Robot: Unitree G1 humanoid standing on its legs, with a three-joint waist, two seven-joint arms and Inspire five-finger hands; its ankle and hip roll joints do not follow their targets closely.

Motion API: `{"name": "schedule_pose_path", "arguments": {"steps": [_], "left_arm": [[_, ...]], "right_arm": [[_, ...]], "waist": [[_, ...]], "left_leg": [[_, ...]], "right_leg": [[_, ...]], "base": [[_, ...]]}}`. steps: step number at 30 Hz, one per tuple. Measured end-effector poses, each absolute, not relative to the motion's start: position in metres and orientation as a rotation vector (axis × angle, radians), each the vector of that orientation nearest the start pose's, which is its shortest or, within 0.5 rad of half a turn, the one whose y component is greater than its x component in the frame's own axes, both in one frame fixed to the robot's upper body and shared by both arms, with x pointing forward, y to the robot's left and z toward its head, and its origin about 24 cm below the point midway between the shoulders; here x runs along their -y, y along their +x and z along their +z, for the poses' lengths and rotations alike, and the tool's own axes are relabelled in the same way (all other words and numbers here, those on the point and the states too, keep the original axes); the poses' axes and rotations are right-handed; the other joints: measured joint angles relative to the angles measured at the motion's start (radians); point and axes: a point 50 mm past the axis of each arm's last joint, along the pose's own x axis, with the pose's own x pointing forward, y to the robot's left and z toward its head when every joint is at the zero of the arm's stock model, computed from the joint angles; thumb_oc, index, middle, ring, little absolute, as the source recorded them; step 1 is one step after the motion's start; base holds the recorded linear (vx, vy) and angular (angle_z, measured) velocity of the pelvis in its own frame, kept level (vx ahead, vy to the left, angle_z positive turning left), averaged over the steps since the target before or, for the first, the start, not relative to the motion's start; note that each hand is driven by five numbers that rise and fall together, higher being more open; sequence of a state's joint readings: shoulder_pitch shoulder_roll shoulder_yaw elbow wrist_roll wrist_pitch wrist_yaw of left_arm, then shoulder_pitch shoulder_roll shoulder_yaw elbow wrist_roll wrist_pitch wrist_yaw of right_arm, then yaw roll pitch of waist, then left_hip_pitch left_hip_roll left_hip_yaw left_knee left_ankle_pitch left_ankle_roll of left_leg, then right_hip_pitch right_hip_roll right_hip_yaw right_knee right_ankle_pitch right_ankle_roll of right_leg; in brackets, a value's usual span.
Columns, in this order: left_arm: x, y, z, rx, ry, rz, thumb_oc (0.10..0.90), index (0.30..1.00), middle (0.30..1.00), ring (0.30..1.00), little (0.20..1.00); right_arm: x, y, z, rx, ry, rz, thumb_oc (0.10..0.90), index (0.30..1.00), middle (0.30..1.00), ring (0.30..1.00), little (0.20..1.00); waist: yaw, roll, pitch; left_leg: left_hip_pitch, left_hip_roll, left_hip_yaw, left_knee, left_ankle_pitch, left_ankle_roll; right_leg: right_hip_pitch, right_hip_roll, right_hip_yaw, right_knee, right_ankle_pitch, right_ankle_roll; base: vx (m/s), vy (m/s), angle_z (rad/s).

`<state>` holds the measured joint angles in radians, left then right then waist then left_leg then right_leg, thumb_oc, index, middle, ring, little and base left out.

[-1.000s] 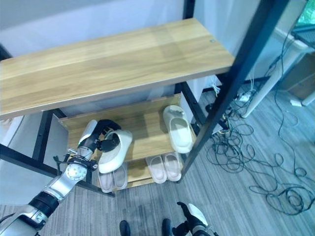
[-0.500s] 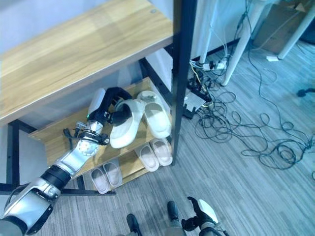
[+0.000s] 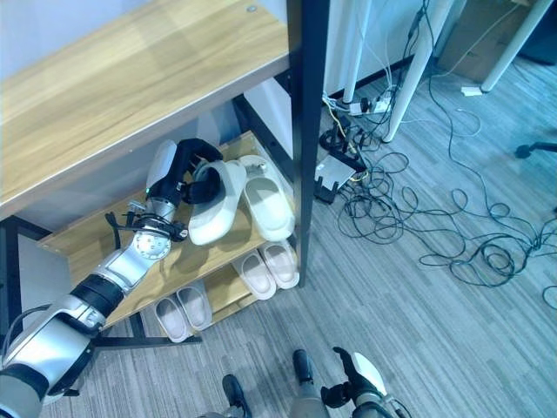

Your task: Arrange the slippers neatly on the shoe rack.

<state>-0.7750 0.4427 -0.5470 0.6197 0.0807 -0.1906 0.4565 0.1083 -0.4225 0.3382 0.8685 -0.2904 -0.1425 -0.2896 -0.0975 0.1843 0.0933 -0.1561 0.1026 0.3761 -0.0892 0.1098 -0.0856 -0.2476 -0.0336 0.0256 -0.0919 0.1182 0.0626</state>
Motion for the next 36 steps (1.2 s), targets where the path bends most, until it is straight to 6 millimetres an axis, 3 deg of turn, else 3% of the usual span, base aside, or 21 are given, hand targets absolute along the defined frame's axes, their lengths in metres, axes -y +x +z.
{"name": "schedule_pose_path", "arguments": {"steps": [13, 14, 15, 28, 36], "left_arm": [[-0.146, 0.373, 0.129, 0.364, 0.737, 0.062, 0.4, 0.3, 0.3, 0.3, 0.3], [-0.146, 0.373, 0.129, 0.364, 0.738, 0.063, 0.496, 0.444, 0.444, 0.444, 0.444], [-0.146, 0.373, 0.129, 0.363, 0.738, 0.063, 0.8, 0.9, 0.9, 0.9, 0.9], [-0.143, 0.372, 0.119, 0.335, 0.766, 0.052, 0.8, 0.9, 0.9, 0.9, 0.9], [-0.135, 0.366, 0.103, 0.299, 0.742, 0.027, 0.8, 0.9, 0.9, 0.9, 0.9]], "right_arm": [[0.254, 0.126, -0.122, -0.762, -0.857, 0.081, 0.8, 0.9, 0.9, 0.9, 0.9], [0.254, 0.126, -0.122, -0.762, -0.857, 0.08, 0.8, 0.9, 0.9, 0.9, 0.9], [0.254, 0.126, -0.122, -0.763, -0.857, 0.08, 0.8, 0.9, 0.9, 0.9, 0.9], [0.253, 0.127, -0.122, -0.762, -0.854, 0.087, 0.8, 0.9, 0.9, 0.9, 0.9], [0.252, 0.129, -0.122, -0.758, -0.852, 0.089, 0.8, 0.9, 0.9, 0.9, 0.9]], "waist": [[0.001, -0.01, 0.007], [0.001, -0.01, 0.007], [0.001, -0.01, 0.007], [0.002, -0.016, 0.004], [0.006, -0.018, 0.003]], "left_leg": [[-0.012, 0.002, -0.017, 0.0, 0.0, 0.0], [-0.013, 0.002, -0.021, 0.0, 0.0, 0.0], [-0.015, 0.002, -0.029, 0.0, 0.0, 0.0], [-0.026, 0.002, -0.035, 0.0, 0.0, 0.0], [-0.026, 0.003, -0.053, 0.0, 0.0, 0.0]], "right_leg": [[0.001, 0.0, -0.026, 0.0, 0.006, -0.008], [0.001, -0.001, -0.028, 0.0, 0.006, -0.008], [0.001, -0.001, -0.032, 0.0, 0.006, -0.008], [-0.006, -0.002, -0.041, 0.001, 0.008, -0.007], [-0.005, -0.001, -0.051, 0.009, 0.008, -0.007]], "base": [[-0.01, 0.001, 0.04], [-0.03, 0.0, 0.08], [-0.02, 0.01, 0.08], [-0.01, 0.003, 0.02], [-0.01, -0.013, 0.04]]}}
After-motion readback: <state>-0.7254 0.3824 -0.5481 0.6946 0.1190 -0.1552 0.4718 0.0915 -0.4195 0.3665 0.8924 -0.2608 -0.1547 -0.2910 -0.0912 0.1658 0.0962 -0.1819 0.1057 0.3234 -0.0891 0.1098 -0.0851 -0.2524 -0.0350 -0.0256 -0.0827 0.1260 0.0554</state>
